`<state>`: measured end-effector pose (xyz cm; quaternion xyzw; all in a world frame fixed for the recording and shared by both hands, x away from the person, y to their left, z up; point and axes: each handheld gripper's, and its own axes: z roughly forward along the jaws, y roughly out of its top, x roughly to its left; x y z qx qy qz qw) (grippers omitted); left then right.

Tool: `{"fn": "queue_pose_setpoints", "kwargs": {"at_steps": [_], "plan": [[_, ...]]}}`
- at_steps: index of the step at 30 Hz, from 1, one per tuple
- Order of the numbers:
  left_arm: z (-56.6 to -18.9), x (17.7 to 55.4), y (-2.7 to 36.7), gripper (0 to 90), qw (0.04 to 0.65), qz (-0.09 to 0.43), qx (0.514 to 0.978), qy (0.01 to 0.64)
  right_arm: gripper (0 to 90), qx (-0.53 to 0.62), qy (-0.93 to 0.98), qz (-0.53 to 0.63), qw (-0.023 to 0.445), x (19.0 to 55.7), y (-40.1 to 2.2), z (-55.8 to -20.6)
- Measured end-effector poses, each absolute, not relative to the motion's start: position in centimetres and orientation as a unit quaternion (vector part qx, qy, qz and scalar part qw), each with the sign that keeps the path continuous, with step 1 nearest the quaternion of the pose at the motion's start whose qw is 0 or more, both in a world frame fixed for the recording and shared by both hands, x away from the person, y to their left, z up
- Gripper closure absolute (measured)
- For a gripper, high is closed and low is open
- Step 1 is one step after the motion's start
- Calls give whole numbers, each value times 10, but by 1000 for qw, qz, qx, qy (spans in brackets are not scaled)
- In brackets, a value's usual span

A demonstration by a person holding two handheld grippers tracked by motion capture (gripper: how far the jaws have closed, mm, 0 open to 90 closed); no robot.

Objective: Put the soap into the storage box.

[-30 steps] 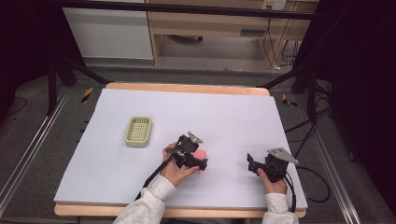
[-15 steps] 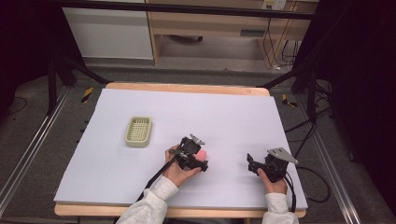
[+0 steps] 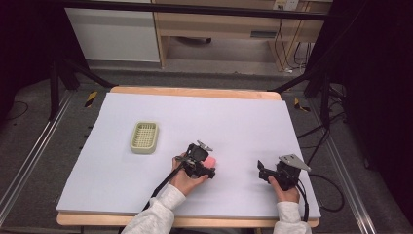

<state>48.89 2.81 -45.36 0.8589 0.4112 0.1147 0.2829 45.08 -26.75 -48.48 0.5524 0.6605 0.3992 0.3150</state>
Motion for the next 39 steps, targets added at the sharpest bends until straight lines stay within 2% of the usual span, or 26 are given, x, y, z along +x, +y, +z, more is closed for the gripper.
{"fn": "queue_pose_setpoints", "kwargs": {"at_steps": [8,11,12,14,20,23,28,39], "plan": [[-452,489,30,345,277,107,863,409,39,553,660,399,315,451,-267,-485],[-452,490,29,334,278,113,864,404,39,553,661,399,313,451,-268,-485],[-451,491,29,290,278,112,864,404,39,554,661,400,312,451,-268,-485],[-450,492,25,265,272,108,870,396,39,554,661,400,312,451,-268,-485],[-451,497,21,261,255,105,876,396,39,554,661,399,312,451,-268,-485],[-456,502,19,289,238,104,879,400,39,554,661,399,312,451,-268,-485],[-458,505,20,295,236,98,879,402,39,555,660,400,311,451,-268,-485],[-458,505,19,367,229,99,878,409,39,555,661,399,310,451,-267,-485]]}}
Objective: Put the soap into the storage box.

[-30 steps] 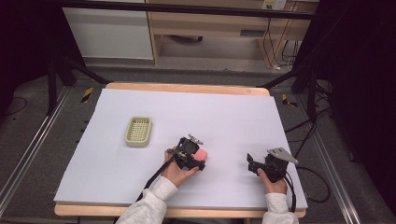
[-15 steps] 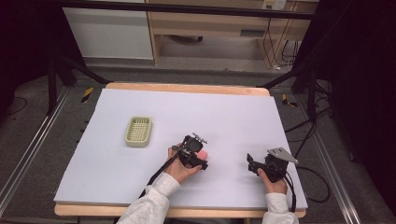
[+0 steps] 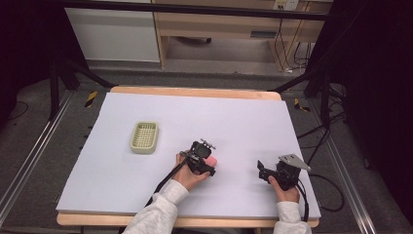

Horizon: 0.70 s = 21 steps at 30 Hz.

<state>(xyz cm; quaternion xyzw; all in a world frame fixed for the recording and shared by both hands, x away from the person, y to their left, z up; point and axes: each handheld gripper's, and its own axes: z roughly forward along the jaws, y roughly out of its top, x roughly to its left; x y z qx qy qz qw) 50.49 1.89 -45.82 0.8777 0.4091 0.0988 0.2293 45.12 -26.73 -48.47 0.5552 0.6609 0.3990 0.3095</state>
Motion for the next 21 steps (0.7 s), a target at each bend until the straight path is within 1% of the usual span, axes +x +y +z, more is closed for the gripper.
{"fn": "queue_pose_setpoints", "kwargs": {"at_steps": [9,21], "plan": [[-456,506,18,372,221,95,882,406,39,555,661,399,308,451,-268,-485],[-445,502,28,372,232,94,883,397,39,554,662,400,309,452,-268,-485]]}}
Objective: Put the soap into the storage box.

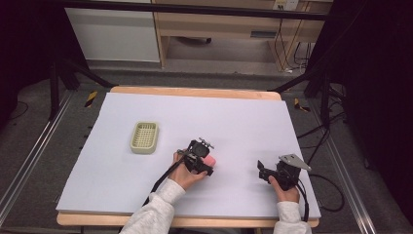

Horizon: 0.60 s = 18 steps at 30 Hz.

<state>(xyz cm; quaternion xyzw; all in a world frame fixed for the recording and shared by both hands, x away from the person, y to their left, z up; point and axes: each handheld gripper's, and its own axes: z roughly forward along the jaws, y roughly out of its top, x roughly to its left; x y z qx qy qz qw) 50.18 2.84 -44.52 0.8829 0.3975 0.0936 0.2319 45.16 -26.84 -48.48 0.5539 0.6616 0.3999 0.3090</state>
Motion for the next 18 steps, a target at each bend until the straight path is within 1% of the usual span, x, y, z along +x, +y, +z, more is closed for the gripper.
{"fn": "queue_pose_setpoints", "kwargs": {"at_steps": [10,18], "plan": [[-430,500,50,372,240,102,880,397,39,557,660,402,304,452,-268,-485],[-419,502,72,372,251,107,869,414,39,558,660,402,304,452,-269,-485]]}}
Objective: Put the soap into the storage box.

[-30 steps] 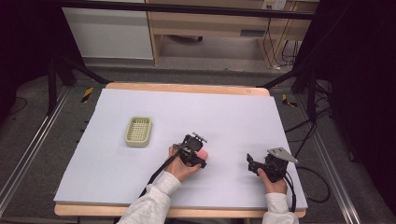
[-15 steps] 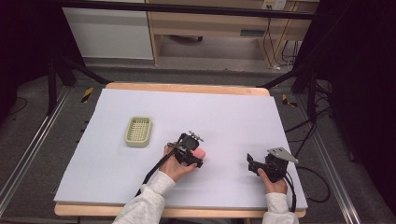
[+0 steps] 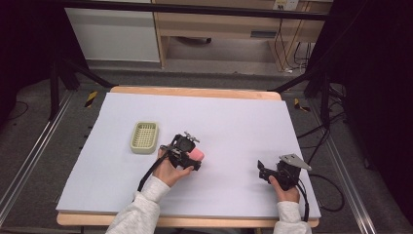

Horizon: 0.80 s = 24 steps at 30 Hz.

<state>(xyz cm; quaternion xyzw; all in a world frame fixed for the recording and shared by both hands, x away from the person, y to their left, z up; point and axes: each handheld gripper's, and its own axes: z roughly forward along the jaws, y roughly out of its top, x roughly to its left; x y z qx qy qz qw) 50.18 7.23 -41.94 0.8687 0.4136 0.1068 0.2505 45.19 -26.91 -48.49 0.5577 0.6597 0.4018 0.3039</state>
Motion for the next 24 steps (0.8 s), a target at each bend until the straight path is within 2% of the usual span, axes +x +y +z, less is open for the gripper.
{"fn": "queue_pose_setpoints", "kwargs": {"at_steps": [24], "plan": [[-402,517,118,372,258,128,843,454,39,558,660,401,303,452,-269,-485]]}}
